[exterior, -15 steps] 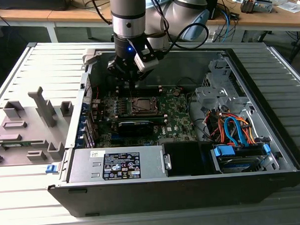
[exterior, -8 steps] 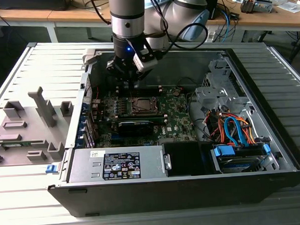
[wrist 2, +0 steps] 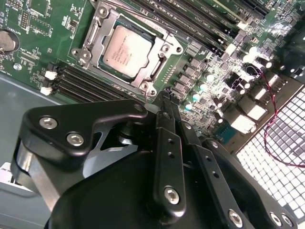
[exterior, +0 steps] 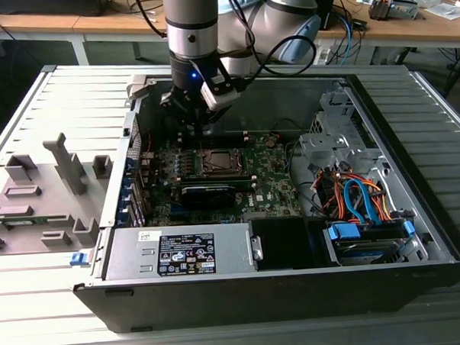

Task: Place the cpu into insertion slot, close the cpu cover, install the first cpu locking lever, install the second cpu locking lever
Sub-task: 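Install the first cpu locking lever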

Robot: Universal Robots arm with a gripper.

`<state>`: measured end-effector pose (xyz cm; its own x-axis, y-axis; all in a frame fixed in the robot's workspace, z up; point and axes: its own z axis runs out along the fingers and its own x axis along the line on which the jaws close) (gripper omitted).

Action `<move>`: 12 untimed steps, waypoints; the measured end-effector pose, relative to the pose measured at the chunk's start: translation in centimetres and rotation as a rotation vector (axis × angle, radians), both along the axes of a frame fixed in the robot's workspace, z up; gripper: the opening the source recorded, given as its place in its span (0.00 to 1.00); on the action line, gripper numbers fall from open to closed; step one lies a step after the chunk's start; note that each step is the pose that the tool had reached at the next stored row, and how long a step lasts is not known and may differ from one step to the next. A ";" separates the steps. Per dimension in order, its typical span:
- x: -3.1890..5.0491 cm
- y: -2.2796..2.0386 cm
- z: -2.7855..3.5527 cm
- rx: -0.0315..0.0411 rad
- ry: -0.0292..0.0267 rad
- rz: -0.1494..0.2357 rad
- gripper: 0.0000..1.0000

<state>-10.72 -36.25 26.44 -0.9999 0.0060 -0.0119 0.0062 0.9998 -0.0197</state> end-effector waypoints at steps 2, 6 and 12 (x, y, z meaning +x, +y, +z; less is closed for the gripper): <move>-0.07 0.00 0.00 0.0000 0.0000 0.000 0.11; -0.22 0.00 0.00 0.0001 0.0000 0.000 0.11; -0.71 0.00 0.00 0.0002 0.0000 0.000 0.11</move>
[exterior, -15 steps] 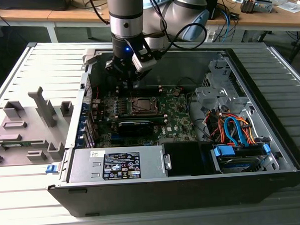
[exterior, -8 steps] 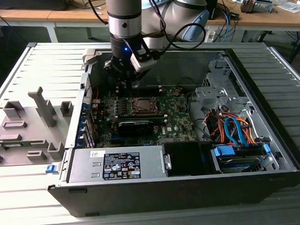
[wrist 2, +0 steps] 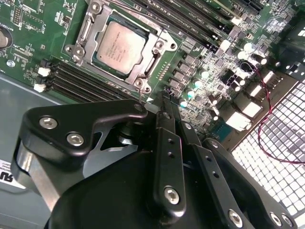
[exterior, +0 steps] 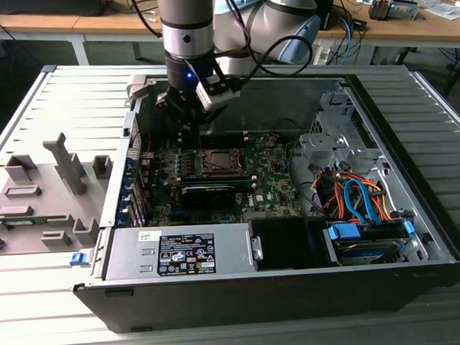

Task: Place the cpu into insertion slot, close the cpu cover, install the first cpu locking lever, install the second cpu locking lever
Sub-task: 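Install the first cpu locking lever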

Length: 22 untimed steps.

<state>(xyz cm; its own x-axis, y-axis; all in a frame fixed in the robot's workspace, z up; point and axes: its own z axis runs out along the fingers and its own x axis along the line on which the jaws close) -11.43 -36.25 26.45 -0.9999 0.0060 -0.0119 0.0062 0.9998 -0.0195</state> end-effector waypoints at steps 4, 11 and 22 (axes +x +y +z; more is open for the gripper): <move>-0.18 0.00 0.00 0.0000 0.0000 0.000 0.11; -0.46 0.00 0.00 0.0000 0.0000 0.000 0.11; -0.90 0.00 0.00 0.0000 0.0000 0.000 0.11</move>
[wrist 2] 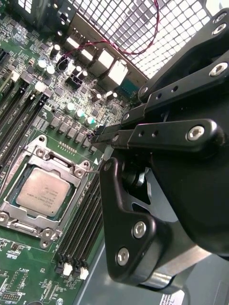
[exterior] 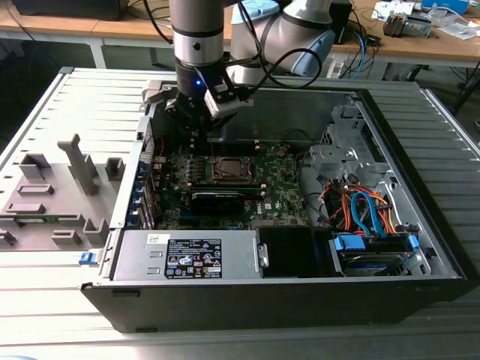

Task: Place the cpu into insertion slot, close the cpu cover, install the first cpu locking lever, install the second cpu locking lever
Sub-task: 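Install the first cpu locking lever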

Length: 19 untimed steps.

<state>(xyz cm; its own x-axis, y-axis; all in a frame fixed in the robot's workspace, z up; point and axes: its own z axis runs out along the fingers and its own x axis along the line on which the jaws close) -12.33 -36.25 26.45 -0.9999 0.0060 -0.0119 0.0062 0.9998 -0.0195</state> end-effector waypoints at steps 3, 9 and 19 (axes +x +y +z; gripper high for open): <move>-0.11 0.00 0.00 0.0000 0.0000 0.000 0.11; -0.29 0.00 0.00 0.0001 0.0000 0.000 0.11; -0.60 0.00 0.00 0.0000 0.0000 0.000 0.11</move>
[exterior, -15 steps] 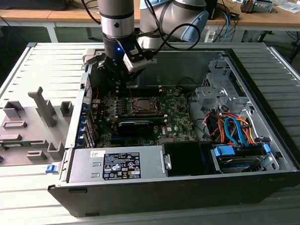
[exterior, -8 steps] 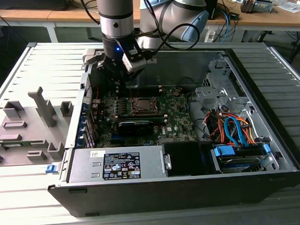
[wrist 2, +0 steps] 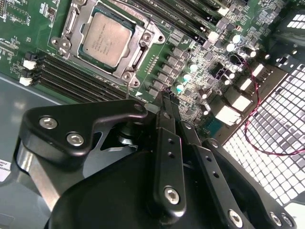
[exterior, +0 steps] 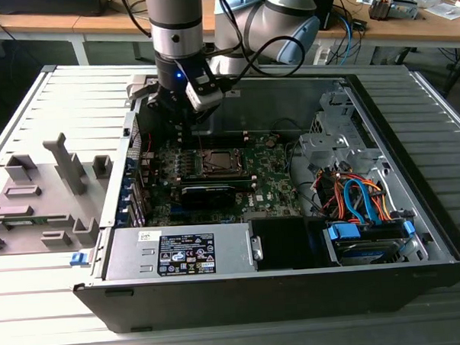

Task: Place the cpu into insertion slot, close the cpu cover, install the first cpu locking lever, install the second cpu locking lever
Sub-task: 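Install the first cpu locking lever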

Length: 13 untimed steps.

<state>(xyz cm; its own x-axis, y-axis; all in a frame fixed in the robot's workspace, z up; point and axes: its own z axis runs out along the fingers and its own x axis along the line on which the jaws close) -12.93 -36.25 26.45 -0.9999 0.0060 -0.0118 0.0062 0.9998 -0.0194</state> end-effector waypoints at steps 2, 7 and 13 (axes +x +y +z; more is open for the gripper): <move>-0.06 0.00 0.00 0.0000 0.0000 0.000 0.11; -0.26 0.00 0.00 0.0000 0.0000 0.000 0.11; -0.41 0.00 0.00 0.0000 0.0000 0.000 0.11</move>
